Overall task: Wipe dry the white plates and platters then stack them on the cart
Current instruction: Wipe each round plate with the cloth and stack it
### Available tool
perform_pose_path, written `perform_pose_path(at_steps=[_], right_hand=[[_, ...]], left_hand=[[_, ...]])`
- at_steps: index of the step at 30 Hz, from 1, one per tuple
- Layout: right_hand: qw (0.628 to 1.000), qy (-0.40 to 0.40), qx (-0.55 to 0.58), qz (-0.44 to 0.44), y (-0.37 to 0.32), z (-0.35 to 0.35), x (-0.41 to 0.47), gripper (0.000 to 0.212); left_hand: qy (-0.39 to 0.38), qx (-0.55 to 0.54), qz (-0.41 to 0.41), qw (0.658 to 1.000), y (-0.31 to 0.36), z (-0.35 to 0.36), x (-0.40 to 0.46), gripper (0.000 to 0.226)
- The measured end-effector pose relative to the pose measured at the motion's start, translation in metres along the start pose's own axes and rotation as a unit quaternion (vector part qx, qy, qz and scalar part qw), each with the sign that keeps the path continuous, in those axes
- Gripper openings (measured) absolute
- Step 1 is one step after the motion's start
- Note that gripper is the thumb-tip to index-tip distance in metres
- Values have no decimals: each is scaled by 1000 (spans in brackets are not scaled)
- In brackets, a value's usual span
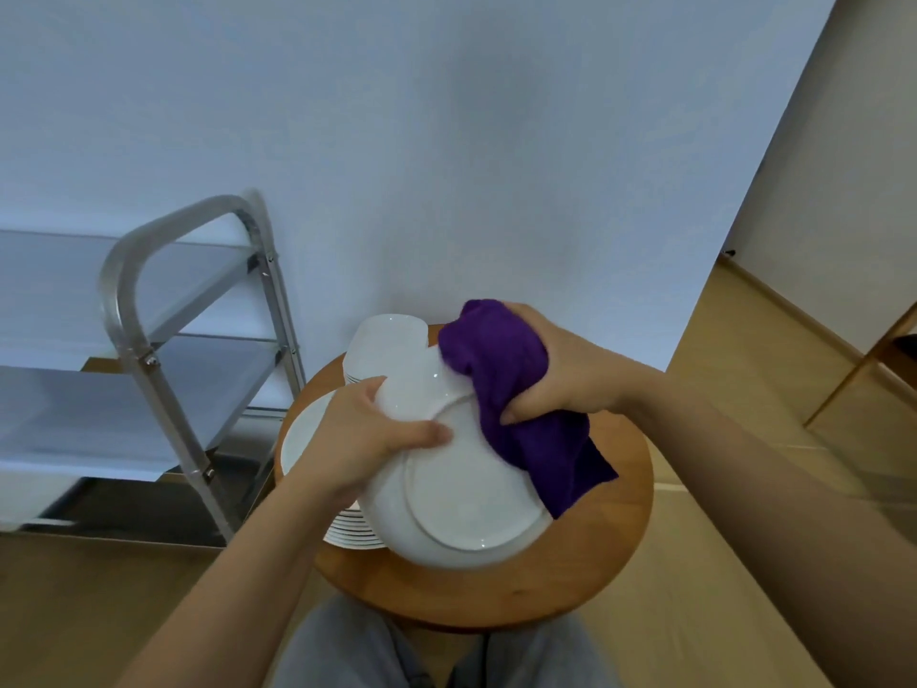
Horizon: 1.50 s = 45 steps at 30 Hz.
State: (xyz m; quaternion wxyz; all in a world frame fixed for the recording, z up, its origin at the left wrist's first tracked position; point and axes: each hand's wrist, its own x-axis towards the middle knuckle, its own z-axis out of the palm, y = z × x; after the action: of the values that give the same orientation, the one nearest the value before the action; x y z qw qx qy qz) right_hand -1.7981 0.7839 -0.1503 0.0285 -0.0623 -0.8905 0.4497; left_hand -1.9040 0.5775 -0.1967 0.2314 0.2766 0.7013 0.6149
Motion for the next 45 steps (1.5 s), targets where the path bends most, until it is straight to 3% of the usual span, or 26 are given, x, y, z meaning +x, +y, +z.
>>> perform_pose_path(at_steps=[4, 6, 9, 11, 12, 14, 16, 17, 18, 20, 24, 27, 29, 32, 35, 40, 45], right_hand=[[966, 168, 196, -5, 26, 13, -15, 88], [905, 271, 329, 21, 36, 42, -18, 83], [776, 351, 520, 69, 35, 89, -4, 93], [710, 370, 593, 88, 31, 96, 0, 91], [699, 367, 607, 96, 30, 89, -2, 84], [729, 343, 586, 88, 32, 65, -16, 67], [800, 299, 514, 80, 30, 44, -29, 54], [834, 281, 468, 82, 29, 39, -32, 52], [857, 270, 431, 82, 27, 36, -31, 54], [869, 286, 395, 84, 20, 39, -30, 62], [862, 453, 203, 99, 13, 63, -30, 60], [817, 480, 300, 111, 17, 105, -18, 69], [781, 467, 394, 130, 17, 129, -10, 74], [746, 454, 470, 124, 18, 131, -7, 83], [782, 424, 438, 127, 17, 120, -6, 88], [830, 357, 415, 107, 10, 100, -4, 51], [888, 354, 290, 55, -5, 105, -2, 40]], left_hand=[[68, -167, 9, 984, 2, -4, 7, 65], [116, -264, 16, 957, 4, 5, 11, 61], [200, -340, -12, 919, 8, 37, 14, 54], [218, -316, -18, 923, 8, 50, 9, 69], [188, -309, -7, 932, 4, 48, 6, 73], [43, -338, 2, 940, 0, 30, 2, 74], [-78, -354, -38, 931, -2, 5, 3, 78], [-100, -355, -67, 927, -2, -3, 6, 75], [-99, -366, -88, 921, -4, -7, 8, 73], [-86, -394, -103, 909, -5, -7, 10, 67], [-52, -427, -75, 900, 0, 6, 7, 56], [63, -401, -58, 912, 9, 33, 4, 48], [123, -337, -43, 933, 11, 53, -1, 24], [137, -275, -19, 951, 8, 70, -11, 4], [116, -168, 18, 979, 3, 79, -22, 13], [48, -69, 85, 993, 2, 79, -28, 21], [124, -118, 44, 984, 0, 68, -23, 5]])
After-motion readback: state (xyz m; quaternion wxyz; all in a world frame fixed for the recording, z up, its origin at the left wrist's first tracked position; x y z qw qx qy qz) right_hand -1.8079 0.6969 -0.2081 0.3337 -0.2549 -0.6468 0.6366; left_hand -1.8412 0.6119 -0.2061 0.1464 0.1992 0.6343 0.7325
